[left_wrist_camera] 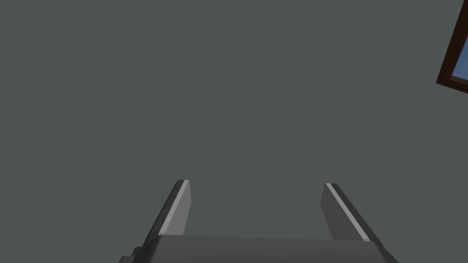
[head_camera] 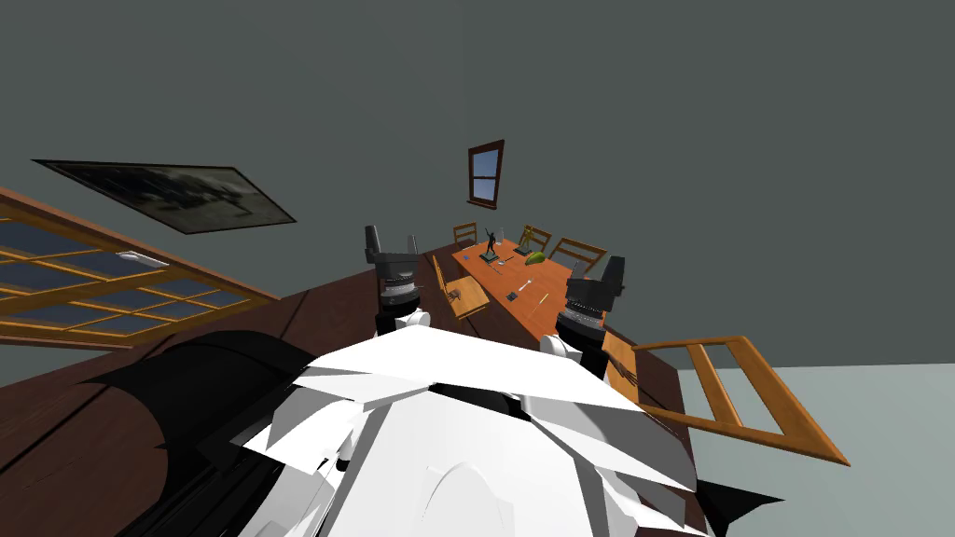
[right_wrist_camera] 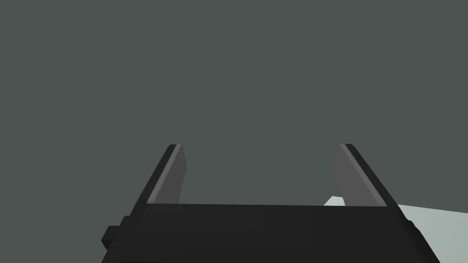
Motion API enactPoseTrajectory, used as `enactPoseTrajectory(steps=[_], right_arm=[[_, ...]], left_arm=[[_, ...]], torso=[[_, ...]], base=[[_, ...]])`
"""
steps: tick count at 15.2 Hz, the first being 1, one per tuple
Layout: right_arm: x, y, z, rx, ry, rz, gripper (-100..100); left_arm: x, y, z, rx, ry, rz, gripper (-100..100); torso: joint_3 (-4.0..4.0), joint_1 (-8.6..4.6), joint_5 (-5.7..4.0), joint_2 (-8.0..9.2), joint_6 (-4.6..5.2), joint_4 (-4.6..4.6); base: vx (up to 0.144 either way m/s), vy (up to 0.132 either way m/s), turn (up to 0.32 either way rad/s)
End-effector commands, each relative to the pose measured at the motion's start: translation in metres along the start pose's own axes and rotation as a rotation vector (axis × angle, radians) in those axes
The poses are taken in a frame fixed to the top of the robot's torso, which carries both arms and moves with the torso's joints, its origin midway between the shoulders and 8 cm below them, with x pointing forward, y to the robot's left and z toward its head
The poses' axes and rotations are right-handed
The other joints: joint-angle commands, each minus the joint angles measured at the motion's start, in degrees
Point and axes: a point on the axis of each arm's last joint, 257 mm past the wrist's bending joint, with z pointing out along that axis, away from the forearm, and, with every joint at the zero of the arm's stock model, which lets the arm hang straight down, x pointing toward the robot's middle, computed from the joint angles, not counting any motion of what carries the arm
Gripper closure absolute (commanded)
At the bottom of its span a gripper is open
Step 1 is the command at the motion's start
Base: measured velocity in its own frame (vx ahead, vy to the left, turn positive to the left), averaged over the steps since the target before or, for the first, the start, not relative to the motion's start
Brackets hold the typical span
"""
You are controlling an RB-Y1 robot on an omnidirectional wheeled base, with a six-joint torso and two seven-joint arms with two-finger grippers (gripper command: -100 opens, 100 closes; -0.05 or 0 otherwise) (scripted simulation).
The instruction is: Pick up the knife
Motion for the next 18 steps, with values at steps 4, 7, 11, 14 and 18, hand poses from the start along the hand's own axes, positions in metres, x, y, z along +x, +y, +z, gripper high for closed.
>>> enactPoseTrajectory(steps=[4, 7, 11, 14, 18], right_arm=[[0.023, -0.011, -0.006, 0.021, 0.125, -0.056, -100], [0.043, -0.024, -0.015, 0.042, 0.221, -0.104, -100], [0.065, -0.041, -0.029, 0.067, 0.341, -0.166, -100], [0.077, -0.051, -0.039, 0.081, 0.405, -0.201, -100], [0.099, -0.074, -0.064, 0.108, 0.544, -0.277, -100]], left_arm=[[0.0, 0.0, 0.0, 0.0, 0.0, 0.0, 0], [0.0, 0.0, 0.0, 0.0, 0.0, 0.0, 0], [0.0, 0.0, 0.0, 0.0, 0.0, 0.0, 0], [0.0, 0.0, 0.0, 0.0, 0.0, 0.0, 0], [0.0, 0.0, 0.0, 0.0, 0.0, 0.0, 0]], torso=[[-0.01, -0.04, -0.01, -0.02, -0.01, -0.01], [-0.03, -0.06, -0.01, -0.05, -0.01, -0.01], [-0.03, -0.06, -0.01, -0.05, -0.01, -0.01], [-0.03, -0.07, -0.01, -0.05, -0.02, -0.01], [-0.05, -0.09, -0.02, -0.08, -0.03, -0.02]], base=[[0.005, -0.004, 0.074], [0.01, -0.011, 0.104], [0.009, -0.01, 0.123], [0.009, -0.013, 0.121], [0.013, -0.016, 0.167]])
